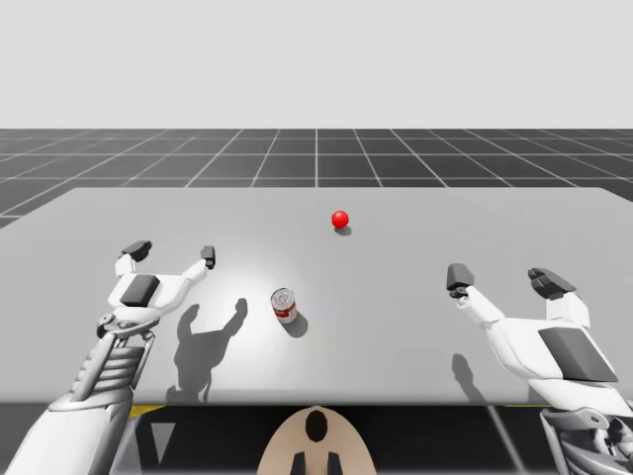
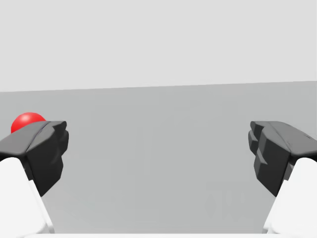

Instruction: Watch the red light. When it turns green, pick up the object.

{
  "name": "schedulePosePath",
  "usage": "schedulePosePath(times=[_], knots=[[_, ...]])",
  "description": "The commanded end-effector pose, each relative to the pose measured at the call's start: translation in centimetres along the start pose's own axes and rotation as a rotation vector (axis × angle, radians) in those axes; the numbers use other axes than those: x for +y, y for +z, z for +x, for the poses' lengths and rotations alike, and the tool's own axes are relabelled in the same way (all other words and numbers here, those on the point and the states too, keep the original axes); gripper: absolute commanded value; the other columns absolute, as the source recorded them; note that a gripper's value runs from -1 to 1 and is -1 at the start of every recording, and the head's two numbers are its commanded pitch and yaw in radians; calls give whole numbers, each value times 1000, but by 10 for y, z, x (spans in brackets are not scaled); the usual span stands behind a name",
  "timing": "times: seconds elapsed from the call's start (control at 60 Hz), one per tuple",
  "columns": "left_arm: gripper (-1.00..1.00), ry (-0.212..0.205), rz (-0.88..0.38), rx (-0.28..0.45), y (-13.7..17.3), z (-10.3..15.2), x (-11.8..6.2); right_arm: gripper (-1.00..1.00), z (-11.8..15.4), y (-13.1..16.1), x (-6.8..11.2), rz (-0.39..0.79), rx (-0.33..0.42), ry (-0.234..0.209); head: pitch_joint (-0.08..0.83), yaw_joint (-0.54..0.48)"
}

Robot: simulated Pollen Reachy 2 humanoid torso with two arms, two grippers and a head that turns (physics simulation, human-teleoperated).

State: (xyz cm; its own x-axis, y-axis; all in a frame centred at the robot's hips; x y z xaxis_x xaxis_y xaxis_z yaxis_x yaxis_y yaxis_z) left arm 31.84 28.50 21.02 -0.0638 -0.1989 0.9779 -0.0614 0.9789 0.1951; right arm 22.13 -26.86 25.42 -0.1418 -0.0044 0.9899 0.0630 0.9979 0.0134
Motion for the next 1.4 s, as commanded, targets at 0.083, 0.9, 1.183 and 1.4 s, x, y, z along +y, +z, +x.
schedulePosePath(times=[0.083,0.9,1.183,1.4], knots=[[-1000,-1,0,0,0,0,0,-1000,-1,1,2,-4,3,-14,422,-105],[-1000,-8,-4,8,-1,-3,-3,-1000,-1,2,1,-1,4,-14,629,31],[-1000,-5,-64,24,-2,-3,-11,-1000,-2,2,3,10,9,-13,678,122],[-1000,77,-341,112,8,5,-20,-1000,-3,1,2,4,13,-8,675,126]])
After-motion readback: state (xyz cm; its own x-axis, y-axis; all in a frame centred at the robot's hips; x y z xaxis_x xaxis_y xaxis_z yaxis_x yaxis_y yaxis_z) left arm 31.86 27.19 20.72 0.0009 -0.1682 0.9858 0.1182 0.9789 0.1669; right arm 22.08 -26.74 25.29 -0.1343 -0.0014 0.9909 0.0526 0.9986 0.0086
